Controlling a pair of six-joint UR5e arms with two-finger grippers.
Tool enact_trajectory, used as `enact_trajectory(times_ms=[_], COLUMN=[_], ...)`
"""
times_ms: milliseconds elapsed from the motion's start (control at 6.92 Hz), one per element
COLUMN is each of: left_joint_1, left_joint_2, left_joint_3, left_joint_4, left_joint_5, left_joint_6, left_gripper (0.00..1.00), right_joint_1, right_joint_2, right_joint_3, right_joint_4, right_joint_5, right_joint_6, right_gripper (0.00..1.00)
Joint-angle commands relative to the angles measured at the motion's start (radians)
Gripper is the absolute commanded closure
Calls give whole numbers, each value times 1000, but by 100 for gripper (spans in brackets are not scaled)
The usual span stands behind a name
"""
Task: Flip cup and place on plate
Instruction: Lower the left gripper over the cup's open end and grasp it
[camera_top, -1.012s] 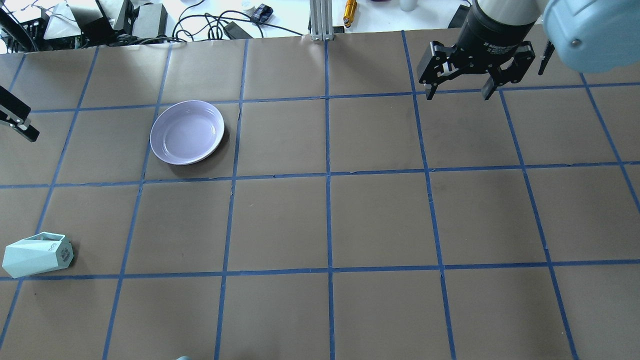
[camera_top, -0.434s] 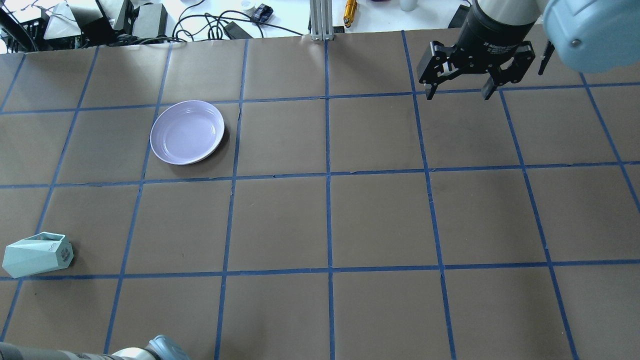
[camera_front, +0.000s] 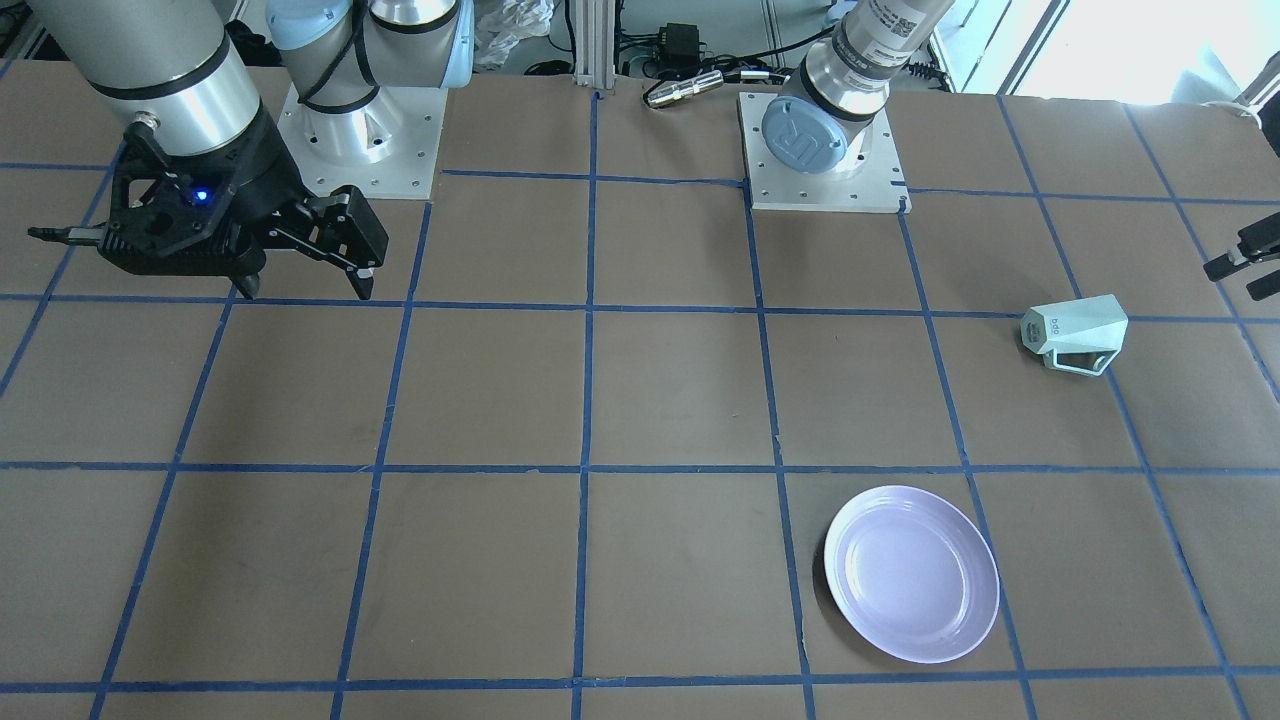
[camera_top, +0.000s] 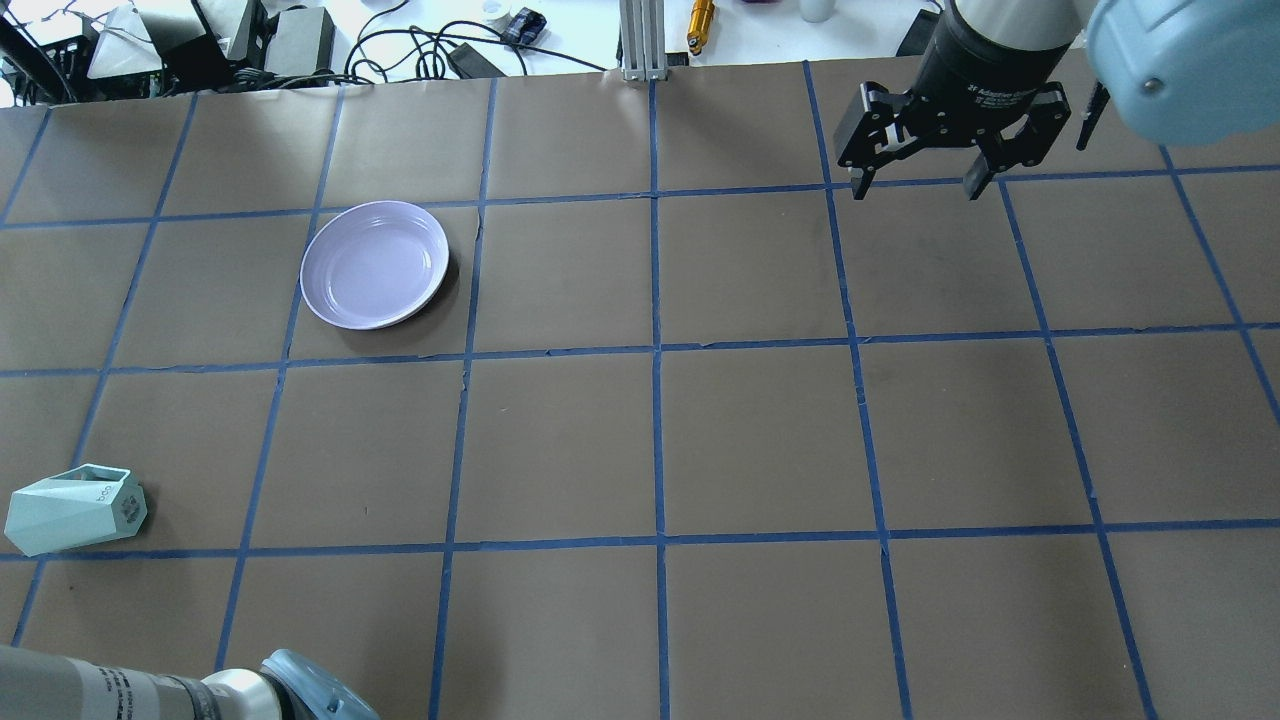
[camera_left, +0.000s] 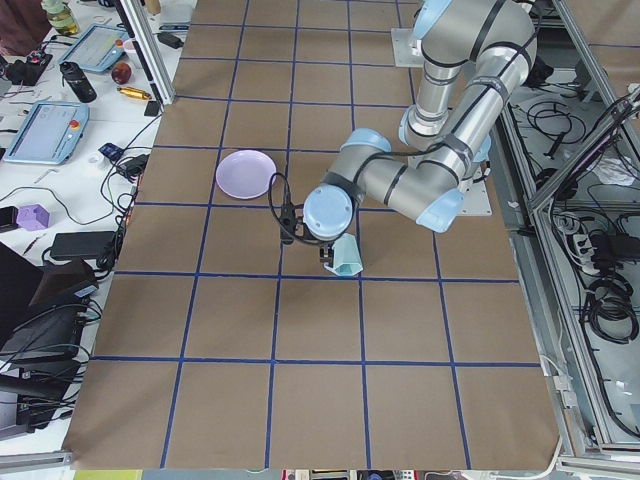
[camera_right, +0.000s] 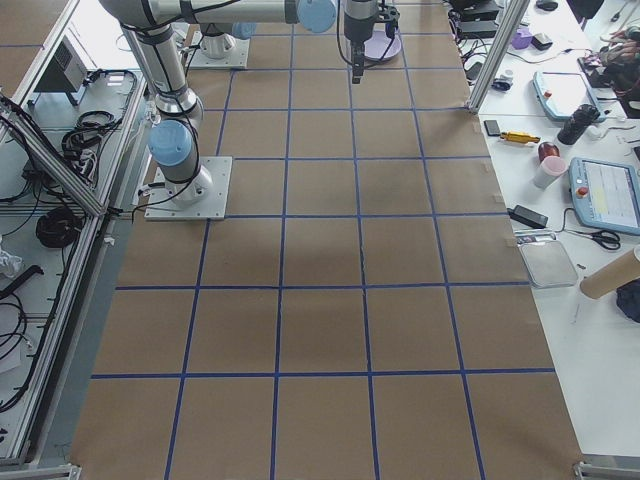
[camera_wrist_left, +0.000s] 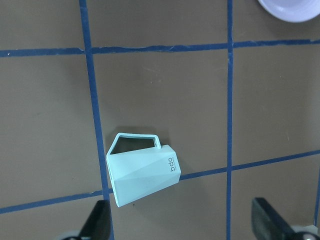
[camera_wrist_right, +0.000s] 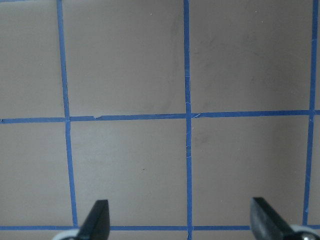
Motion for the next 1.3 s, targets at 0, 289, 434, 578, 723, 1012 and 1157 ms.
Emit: enact_trajectory(times_ms=[0, 289, 434, 578, 723, 1012, 1157], left_joint_1=[68, 102, 113, 116, 140, 153, 153], left_joint_2=[-102, -180, -209, -231, -254, -294, -310], left_joint_3=[-1, -3, -3, -4, 0, -1, -3], left_joint_4=[-63, -94, -123, -176, -235, -238, -238], left_joint_5=[-66, -67, -80, -78, -77, -75, -77], left_joint_6=[24, 64, 82, 113, 171, 182, 197], left_gripper=[0, 0, 0, 0, 0, 0, 0], right_joint_1=[0, 0, 0, 0, 0, 0, 0], right_joint_2=[1, 1, 1, 1, 1, 1, 1], right_joint_3=[0, 0, 0, 0, 0, 0, 0], right_joint_4=[0, 0, 0, 0, 0, 0, 0], right_joint_5=[0, 2, 0, 1, 0, 0, 0], right_joint_6=[0, 0, -1, -1, 0, -1, -1], right_gripper=[0, 0, 0, 0, 0, 0, 0])
